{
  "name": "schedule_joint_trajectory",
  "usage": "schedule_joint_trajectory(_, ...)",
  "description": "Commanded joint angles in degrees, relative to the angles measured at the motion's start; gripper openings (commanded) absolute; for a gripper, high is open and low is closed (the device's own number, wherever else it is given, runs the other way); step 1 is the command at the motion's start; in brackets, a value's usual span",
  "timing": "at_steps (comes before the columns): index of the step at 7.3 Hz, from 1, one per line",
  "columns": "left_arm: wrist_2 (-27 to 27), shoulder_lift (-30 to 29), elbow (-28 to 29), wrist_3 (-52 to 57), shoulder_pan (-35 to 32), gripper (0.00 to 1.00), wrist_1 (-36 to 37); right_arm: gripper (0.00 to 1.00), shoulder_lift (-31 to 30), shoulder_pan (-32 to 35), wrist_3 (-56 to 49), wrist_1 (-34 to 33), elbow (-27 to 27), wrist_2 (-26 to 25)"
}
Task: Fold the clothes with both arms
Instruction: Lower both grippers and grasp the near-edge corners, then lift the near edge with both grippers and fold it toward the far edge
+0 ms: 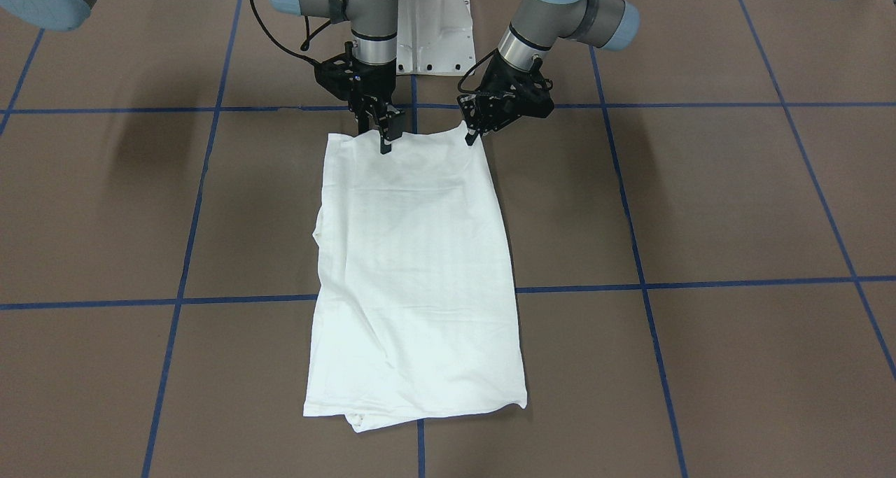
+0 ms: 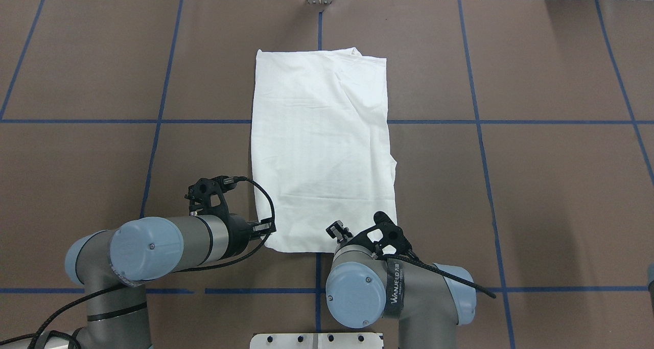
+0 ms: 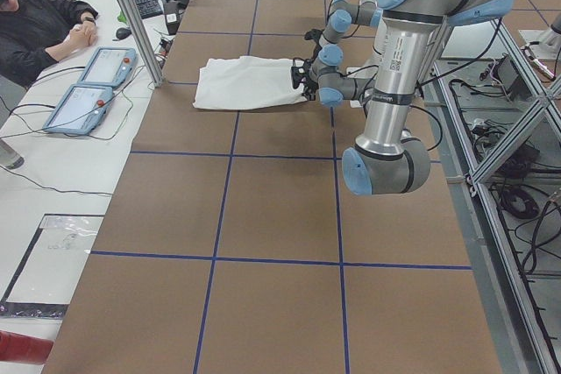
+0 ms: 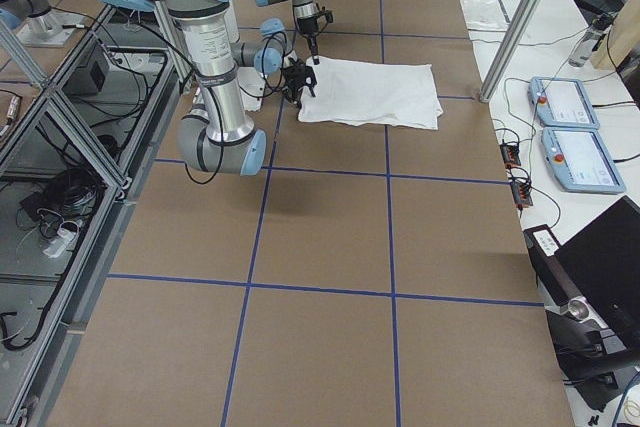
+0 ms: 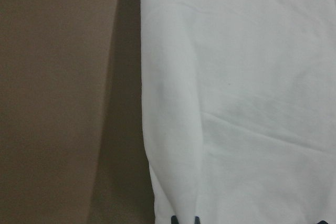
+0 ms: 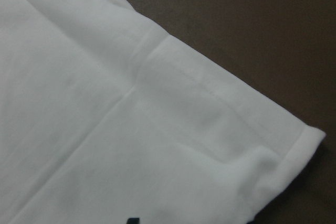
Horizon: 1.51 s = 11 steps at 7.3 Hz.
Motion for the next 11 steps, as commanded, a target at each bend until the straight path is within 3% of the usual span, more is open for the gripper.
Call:
schedule_joint_trajectory(1, 0.0, 0.0, -0.02, 0.0, 0.04, 0.0, 0.0, 0.0, -0.05, 0.22, -0.03, -0.48, 1.42, -0.03)
schedule_joint_trajectory(5, -0.61, 0.26, -2.28, 0.44, -0.05, 0.0, 0.18, 0.0, -0.22, 1.97, -0.47, -0.75, 2.56, 0.05)
schedule_joint_trajectory(6, -1.4, 0.52, -5.61, 0.44, -0.05, 0.0, 3.22, 0.0, -1.18, 2.76, -0.65, -2.23, 7.26, 0.32)
schedule_joint_trajectory(7, -4.28, 0.52, -11.47, 0.44, -0.05, 0.0, 9.17, 0.0, -0.58, 2.51, -0.65, -11.21, 14.71, 0.32)
schedule_joint_trajectory(9, -5.09, 0.26, -24.99, 0.18, -0.05, 0.0, 20.6, 0.0, 0.12, -1.69, -0.56, -29.42, 33.16, 0.67)
schedule_joint_trajectory(10, -7.1, -0.09, -32.2, 0.09, 0.04, 0.0, 28.83, 0.0, 2.65, -1.71, -0.56, -33.06, 35.5, 1.02)
schedule_joint_trajectory(11, -8.77, -2.01, -33.05, 0.26, 0.04, 0.0, 31.96, 0.0, 4.68, -1.71, -1.26, -33.09, 33.0, 0.94)
